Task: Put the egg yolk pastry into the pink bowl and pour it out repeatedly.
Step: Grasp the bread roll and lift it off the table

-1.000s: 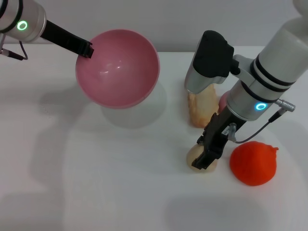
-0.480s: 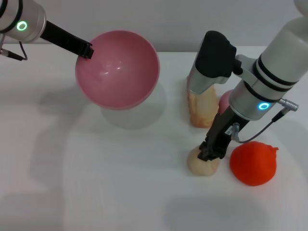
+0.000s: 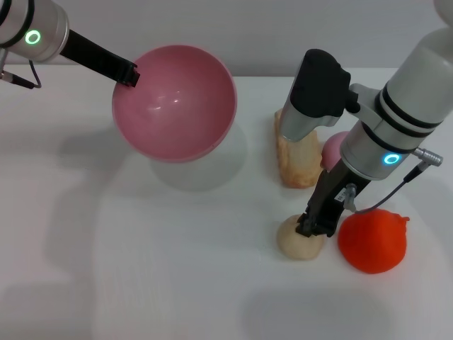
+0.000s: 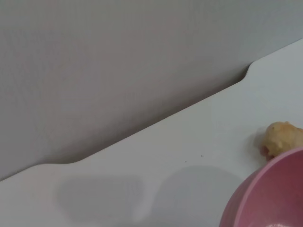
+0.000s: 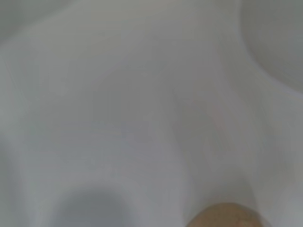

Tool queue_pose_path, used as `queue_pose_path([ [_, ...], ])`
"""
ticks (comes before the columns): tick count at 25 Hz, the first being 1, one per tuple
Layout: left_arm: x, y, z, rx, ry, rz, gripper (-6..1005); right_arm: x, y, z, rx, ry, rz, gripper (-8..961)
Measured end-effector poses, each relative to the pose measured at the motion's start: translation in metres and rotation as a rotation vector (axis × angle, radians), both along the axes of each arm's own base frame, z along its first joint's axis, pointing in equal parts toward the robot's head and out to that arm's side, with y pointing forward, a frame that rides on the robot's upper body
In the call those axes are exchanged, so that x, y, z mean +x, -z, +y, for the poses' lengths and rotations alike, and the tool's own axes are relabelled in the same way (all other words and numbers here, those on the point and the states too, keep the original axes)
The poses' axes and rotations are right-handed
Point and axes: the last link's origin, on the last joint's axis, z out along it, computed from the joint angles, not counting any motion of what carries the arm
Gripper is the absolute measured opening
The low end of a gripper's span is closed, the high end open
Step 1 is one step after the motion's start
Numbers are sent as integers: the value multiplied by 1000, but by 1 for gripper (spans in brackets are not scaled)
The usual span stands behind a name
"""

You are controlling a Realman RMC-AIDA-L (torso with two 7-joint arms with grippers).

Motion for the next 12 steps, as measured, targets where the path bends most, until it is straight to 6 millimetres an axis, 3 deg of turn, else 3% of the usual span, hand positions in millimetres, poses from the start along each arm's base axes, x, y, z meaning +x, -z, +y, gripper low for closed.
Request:
queue_pose_path([
  [12, 1, 2, -1, -8, 4, 4, 43, -1, -1, 2, 12, 0, 9, 31],
])
